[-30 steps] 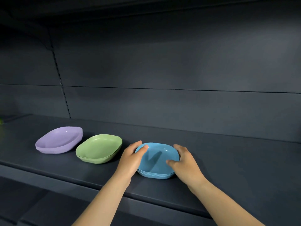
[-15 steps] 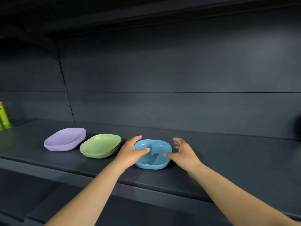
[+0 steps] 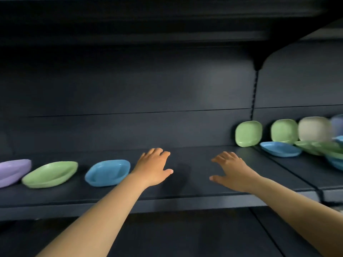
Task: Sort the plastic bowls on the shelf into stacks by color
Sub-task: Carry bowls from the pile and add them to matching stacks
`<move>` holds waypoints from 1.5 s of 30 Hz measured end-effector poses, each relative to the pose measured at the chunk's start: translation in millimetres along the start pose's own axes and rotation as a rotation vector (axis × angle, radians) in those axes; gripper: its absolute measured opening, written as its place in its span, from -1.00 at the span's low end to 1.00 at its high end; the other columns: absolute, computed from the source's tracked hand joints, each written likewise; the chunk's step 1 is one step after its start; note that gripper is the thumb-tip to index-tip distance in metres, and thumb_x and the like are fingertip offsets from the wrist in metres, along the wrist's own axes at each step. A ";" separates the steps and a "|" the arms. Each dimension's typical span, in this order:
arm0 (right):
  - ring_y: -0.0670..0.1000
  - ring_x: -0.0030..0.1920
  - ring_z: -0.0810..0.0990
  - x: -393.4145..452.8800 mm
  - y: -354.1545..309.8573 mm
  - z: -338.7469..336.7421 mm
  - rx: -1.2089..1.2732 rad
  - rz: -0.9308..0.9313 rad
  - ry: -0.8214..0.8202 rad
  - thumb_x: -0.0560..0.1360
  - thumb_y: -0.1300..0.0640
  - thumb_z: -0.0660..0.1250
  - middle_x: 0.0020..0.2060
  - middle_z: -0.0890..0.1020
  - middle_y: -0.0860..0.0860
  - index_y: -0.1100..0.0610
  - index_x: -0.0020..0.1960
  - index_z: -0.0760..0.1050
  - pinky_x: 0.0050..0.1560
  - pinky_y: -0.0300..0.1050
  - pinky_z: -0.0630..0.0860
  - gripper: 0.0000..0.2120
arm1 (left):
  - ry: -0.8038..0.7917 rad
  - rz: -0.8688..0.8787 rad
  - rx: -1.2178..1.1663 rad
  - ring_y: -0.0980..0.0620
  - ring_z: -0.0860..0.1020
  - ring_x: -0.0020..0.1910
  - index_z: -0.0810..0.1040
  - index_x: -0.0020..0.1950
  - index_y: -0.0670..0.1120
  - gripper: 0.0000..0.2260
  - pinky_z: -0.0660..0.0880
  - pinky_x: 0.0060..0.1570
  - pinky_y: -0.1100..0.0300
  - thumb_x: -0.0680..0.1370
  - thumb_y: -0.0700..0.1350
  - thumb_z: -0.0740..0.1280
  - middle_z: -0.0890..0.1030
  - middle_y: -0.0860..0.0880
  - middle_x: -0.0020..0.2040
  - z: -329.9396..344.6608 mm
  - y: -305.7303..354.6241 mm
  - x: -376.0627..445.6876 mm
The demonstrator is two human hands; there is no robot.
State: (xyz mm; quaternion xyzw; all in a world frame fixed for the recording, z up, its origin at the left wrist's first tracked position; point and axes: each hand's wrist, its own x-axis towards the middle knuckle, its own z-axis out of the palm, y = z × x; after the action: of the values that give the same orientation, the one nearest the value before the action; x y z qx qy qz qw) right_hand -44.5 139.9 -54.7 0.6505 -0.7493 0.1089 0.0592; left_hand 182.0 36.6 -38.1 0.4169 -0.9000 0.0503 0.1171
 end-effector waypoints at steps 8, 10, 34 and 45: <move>0.10 0.45 0.13 -77.8 89.8 -33.5 -0.101 0.110 0.010 0.49 -0.22 0.25 0.42 0.24 0.03 0.02 0.49 0.18 0.38 0.02 0.19 -0.34 | -0.028 0.194 -0.010 -0.05 0.15 0.48 0.17 0.51 -0.04 -0.45 0.15 0.40 0.02 0.58 0.13 0.18 0.24 -0.04 0.48 2.8 149.5 28.1; 0.09 0.45 0.13 -89.5 111.6 -42.4 -0.110 0.141 0.033 0.49 -0.22 0.25 0.41 0.25 0.03 0.03 0.48 0.19 0.37 0.02 0.19 -0.35 | -0.023 0.227 0.008 -0.06 0.16 0.48 0.18 0.50 -0.03 -0.45 0.17 0.40 0.02 0.57 0.14 0.19 0.25 -0.04 0.47 0.8 175.0 38.0; 0.02 0.08 0.46 -58.5 559.8 -110.1 0.080 0.249 -0.043 0.42 0.04 0.42 0.18 0.49 -0.02 0.05 0.30 0.39 0.05 -0.19 0.34 -0.52 | -0.215 -0.166 -0.628 -0.03 0.50 0.21 0.43 0.26 -0.04 -0.60 0.40 0.18 0.15 0.51 0.14 0.29 0.52 -0.06 0.21 67.0 479.7 272.2; 0.05 0.11 0.51 23.0 615.9 -110.3 0.140 0.221 -0.306 0.35 0.01 0.50 0.10 0.45 -0.06 -0.01 0.40 0.25 0.12 -0.09 0.49 -0.29 | -0.241 -0.442 -1.040 0.01 0.55 -0.14 0.49 -0.25 -0.06 -0.85 0.54 -0.13 0.23 0.49 -0.10 0.40 0.58 -0.04 -0.13 115.2 512.6 316.0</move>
State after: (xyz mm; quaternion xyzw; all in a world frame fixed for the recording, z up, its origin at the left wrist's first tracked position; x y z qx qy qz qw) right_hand -662.1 224.2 4.4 0.5757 -0.8070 0.0664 -0.1133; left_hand -425.6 113.4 -66.0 0.4855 -0.7048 -0.4723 0.2110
